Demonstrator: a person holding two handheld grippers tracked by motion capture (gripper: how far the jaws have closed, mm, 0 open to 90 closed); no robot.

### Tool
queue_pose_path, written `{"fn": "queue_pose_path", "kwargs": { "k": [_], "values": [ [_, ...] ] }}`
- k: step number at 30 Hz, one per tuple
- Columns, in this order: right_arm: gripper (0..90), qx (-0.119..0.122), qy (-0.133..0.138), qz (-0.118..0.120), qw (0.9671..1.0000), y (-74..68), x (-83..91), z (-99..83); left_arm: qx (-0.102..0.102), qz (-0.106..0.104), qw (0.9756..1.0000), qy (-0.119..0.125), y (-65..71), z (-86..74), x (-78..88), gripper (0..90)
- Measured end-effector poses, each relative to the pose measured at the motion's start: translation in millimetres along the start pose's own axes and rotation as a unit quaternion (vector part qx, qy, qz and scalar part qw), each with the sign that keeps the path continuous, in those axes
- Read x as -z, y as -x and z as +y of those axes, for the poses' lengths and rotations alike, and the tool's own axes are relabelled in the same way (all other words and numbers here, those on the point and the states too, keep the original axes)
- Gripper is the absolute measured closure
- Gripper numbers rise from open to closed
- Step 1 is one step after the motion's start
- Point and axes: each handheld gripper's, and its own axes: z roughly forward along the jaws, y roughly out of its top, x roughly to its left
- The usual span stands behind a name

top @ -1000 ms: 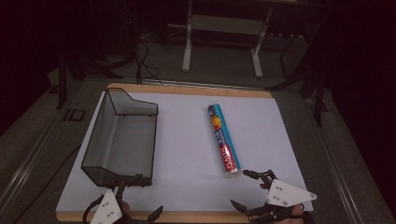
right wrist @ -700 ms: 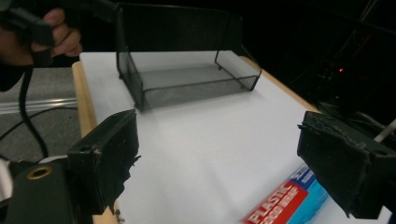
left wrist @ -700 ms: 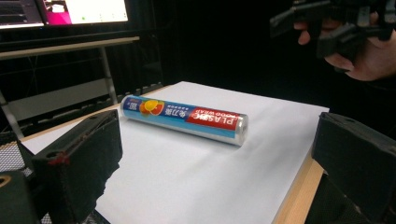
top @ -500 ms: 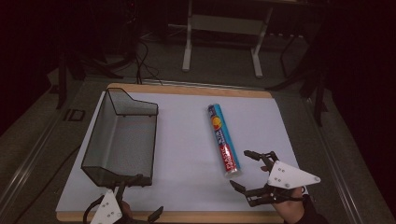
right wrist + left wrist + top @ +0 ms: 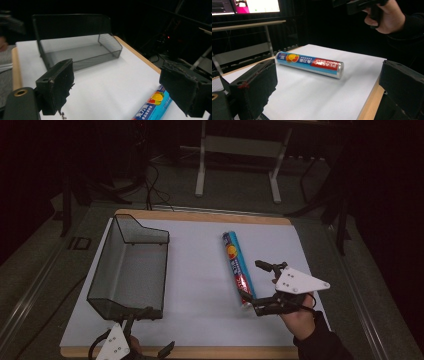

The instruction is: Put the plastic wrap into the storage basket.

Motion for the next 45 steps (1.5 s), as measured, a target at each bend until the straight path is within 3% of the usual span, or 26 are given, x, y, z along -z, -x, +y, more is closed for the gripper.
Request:
{"fn": "queue_pose_path", "kwargs": {
  "k": [4, 9, 14, 16, 20, 26, 27, 31, 34, 37, 39, 41, 45],
  "values": [
    [11.3, -0.024, -0.003, -0.010, 0.9996, 10.1, -11.3, 1.7, 0.001, -0.001, 1.0000, 0.000, 0.5, 0.0, -0.2, 2.6],
    [9.7, -0.062, -0.029, -0.033, 0.9972, 25.9, -29.6, 3.2, 0.002, -0.003, 1.0000, -0.001, 0.5, -0.1, -0.5, 2.6],
    [9.6, -0.073, -0.049, -0.051, 0.9949, 35.5, -45.1, 2.5, 0.004, -0.006, 1.0000, -0.002, 0.2, -0.2, -0.7, 2.6],
    [9.6, -0.087, -0.063, -0.058, 0.9925, 39.7, -51.4, 2.6, 0.002, -0.006, 1.0000, -0.003, 0.2, -0.1, -0.8, 2.6],
    [9.6, -0.120, -0.100, -0.081, 0.9844, 52.4, -68.2, -0.3, 0.002, -0.007, 1.0000, -0.003, 0.3, -0.1, -0.6, 2.6],
    [9.7, -0.130, -0.129, -0.102, 0.9777, 64.2, -88.0, -10.6, 0.003, -0.008, 1.0000, -0.001, 0.0, -0.2, -0.4, 2.6],
    [9.8, -0.138, -0.137, -0.108, 0.9749, 67.1, -92.7, -13.7, 0.003, -0.008, 1.0000, -0.002, 0.0, -0.1, -0.3, 2.6],
    [10.2, -0.146, -0.161, -0.120, 0.9685, 74.9, -106.8, -23.9, 0.003, -0.009, 1.0000, -0.001, -0.3, -0.2, -0.1, 2.6],
    [10.3, -0.166, -0.182, -0.118, 0.9620, 81.3, -115.8, -31.5, 0.003, -0.009, 1.0000, -0.002, -0.3, -0.3, -0.1, 2.6],
    [10.2, -0.190, -0.211, -0.115, 0.9520, 86.6, -124.5, -39.3, 0.002, -0.009, 1.0000, -0.003, 0.0, -0.3, -0.3, 2.6],
    [10.2, -0.214, -0.236, -0.119, 0.9403, 90.4, -131.3, -45.7, 0.001, -0.009, 1.0000, -0.002, 0.2, -0.3, -0.2, 2.6],
    [10.2, -0.228, -0.256, -0.120, 0.9319, 92.9, -136.6, -51.0, 0.002, -0.009, 1.0000, -0.002, 0.1, -0.2, -0.1, 2.6],
    [10.0, -0.250, -0.277, -0.114, 0.9205, 96.4, -144.4, -59.5, 0.002, -0.010, 0.9999, -0.003, -0.4, -0.3, -0.2, 2.6]
  ]
}}
